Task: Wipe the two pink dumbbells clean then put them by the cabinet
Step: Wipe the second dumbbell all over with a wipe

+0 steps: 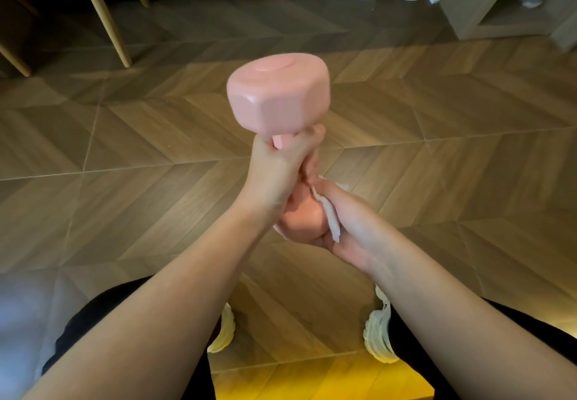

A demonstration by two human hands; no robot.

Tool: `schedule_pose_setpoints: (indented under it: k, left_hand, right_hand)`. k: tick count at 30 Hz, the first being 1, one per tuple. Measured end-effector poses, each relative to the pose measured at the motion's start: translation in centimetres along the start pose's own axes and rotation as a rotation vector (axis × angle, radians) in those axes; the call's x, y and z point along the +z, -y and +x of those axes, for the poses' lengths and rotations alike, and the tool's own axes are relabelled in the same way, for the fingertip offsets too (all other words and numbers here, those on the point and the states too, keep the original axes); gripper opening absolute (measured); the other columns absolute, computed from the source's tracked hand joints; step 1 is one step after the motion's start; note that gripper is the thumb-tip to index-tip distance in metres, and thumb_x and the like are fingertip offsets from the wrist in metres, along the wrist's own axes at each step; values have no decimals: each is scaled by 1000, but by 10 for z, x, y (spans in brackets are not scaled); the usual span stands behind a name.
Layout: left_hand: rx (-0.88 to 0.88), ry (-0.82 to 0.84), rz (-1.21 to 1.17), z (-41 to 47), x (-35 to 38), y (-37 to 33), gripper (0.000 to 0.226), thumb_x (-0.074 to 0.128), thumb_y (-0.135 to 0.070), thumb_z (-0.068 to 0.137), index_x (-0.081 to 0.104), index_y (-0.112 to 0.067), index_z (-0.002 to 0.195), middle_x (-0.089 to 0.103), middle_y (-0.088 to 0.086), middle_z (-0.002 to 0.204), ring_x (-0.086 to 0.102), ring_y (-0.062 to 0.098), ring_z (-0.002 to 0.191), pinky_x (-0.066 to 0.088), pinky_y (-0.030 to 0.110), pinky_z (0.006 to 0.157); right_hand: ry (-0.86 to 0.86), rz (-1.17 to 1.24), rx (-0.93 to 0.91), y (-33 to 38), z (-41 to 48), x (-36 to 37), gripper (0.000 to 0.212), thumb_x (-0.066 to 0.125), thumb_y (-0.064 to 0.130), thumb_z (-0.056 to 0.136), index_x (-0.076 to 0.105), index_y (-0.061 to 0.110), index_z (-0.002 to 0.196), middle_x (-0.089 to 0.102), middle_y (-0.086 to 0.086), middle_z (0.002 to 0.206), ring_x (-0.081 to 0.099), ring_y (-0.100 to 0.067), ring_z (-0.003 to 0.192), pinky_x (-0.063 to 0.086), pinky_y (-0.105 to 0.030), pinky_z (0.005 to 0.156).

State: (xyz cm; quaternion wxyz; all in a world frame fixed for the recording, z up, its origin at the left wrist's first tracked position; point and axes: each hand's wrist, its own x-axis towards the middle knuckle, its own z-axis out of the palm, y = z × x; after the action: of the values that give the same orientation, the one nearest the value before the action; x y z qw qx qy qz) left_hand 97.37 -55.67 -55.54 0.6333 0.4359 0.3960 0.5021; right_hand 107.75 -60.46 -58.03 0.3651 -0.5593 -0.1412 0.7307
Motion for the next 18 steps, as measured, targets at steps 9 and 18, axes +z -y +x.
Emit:
schedule_pose_setpoints:
  k: [9,18]
  left_hand:
    - [-4,-279,-23,3,2,-5,44,62,-16,80,43,-23,41,37,1,38,33,18,38,31,30,47]
    - [-38,-174,-36,-1,9,2,35,58,-7,74,40,-18,46,31,2,40,26,17,38,20,32,46]
  right_hand:
    - [-2,-80,-218,-7,-1,0,25,57,27,96,65,16,117,79,-2,96,76,-15,87,60,-27,68]
    - [6,-22,-99,-1,7,-8,16,54,16,97,67,9,101,78,-7,83,76,-17,73,60,-31,55]
